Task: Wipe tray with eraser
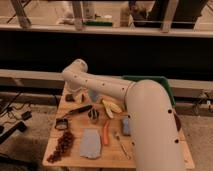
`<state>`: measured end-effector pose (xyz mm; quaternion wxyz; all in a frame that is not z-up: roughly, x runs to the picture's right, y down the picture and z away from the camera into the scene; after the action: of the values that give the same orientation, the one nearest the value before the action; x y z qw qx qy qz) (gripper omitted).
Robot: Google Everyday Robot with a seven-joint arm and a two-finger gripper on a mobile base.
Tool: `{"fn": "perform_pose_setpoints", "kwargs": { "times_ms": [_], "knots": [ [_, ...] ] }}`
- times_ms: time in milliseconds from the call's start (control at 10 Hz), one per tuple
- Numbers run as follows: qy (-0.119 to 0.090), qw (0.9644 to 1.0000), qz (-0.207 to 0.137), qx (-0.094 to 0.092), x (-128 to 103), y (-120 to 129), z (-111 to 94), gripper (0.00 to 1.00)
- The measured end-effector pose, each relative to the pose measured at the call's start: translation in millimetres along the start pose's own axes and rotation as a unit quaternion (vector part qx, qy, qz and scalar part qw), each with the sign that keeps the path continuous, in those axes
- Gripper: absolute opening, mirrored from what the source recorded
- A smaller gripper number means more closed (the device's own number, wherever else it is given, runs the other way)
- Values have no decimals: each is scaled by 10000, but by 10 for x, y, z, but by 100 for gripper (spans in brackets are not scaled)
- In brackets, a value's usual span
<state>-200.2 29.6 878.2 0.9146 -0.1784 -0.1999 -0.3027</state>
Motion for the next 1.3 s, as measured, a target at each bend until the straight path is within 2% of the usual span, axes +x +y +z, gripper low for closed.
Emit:
{"fn": "perform_pose_setpoints", "kwargs": {
  "times_ms": [600,900,1300],
  "knots": [
    [-46,10000,62,-27,0,-7,23,80],
    [-80,9999,109,-48,102,-161,159,80],
    [-191,9997,129,-77,96,-249,283,80]
  ]
}}
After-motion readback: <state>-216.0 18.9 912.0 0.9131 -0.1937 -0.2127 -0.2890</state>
